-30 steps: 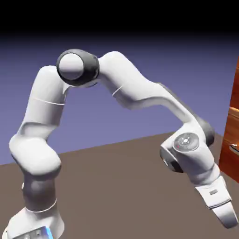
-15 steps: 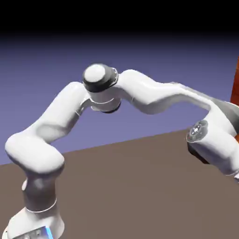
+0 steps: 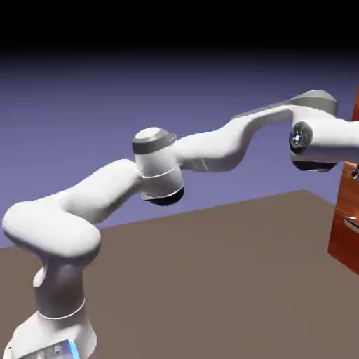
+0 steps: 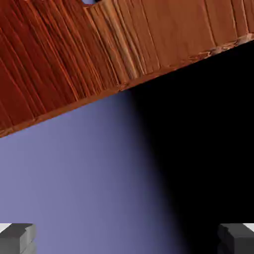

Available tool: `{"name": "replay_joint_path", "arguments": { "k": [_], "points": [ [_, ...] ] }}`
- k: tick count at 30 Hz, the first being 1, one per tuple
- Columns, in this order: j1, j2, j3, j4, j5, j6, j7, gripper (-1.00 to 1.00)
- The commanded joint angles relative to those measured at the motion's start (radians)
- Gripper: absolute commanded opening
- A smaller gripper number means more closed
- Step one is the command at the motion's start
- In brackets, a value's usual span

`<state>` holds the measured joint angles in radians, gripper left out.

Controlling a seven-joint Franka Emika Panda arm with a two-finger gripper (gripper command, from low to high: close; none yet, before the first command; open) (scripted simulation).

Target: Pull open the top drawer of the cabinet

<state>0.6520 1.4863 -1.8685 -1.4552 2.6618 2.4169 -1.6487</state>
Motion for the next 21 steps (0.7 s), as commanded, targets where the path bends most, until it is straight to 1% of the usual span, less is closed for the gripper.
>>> {"name": "replay_joint_path", "arguments": {
  "k": [1, 3, 5, 15, 16, 17, 18, 21],
  "points": [
    [0.010, 0.034, -0.031, 0.022, 0.044, -0.010, -0.039, 0.00],
    [0.031, 0.101, -0.092, 0.066, 0.131, -0.030, -0.117, 0.00],
    [0.034, 0.111, -0.101, 0.073, 0.143, -0.033, -0.129, 0.00],
    [-0.162, 0.071, -0.113, 0.435, 0.120, 0.125, -0.045, 0.00],
    [-0.167, 0.070, -0.113, 0.446, 0.120, 0.129, -0.043, 0.00],
    [-0.167, 0.070, -0.113, 0.446, 0.120, 0.129, -0.043, -1.00],
    [-0.167, 0.070, -0.113, 0.446, 0.120, 0.129, -0.043, -1.00],
    [-0.109, 0.084, -0.111, 0.337, 0.131, 0.082, -0.069, -1.00]
  ]
}}
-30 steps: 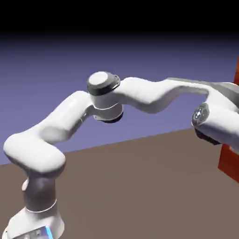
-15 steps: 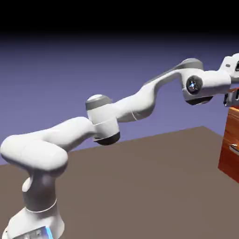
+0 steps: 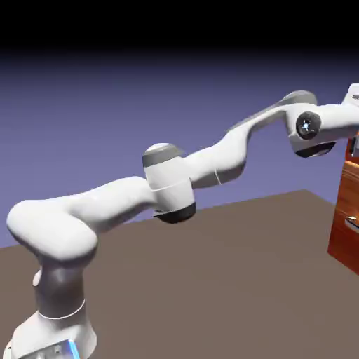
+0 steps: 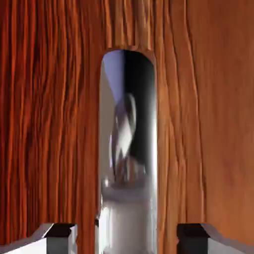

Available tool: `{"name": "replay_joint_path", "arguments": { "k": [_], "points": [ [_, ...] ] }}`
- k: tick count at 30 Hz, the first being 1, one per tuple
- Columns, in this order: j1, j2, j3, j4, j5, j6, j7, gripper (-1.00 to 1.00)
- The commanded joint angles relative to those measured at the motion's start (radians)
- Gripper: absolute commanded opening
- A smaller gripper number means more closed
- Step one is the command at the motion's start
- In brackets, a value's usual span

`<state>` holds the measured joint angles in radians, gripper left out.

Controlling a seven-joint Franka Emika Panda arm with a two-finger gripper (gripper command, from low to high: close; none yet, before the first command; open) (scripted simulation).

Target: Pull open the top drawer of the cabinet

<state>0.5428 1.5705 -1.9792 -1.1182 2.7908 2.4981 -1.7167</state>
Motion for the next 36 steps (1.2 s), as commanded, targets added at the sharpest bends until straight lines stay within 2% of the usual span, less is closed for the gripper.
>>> {"name": "replay_joint_path", "arguments": {
  "k": [1, 33, 34, 36],
  "points": [
    [0.019, 0.005, 0.000, -0.036, 0.005, -0.015, -0.009, -1.00],
    [0.629, 0.137, -0.047, -1.176, -0.046, -0.535, -0.171, -1.00],
    [0.629, 0.137, -0.047, -1.176, -0.046, -0.535, -0.171, 1.00],
    [0.648, 0.142, -0.055, -1.212, -0.056, -0.552, -0.175, 1.00]
  ]
}}
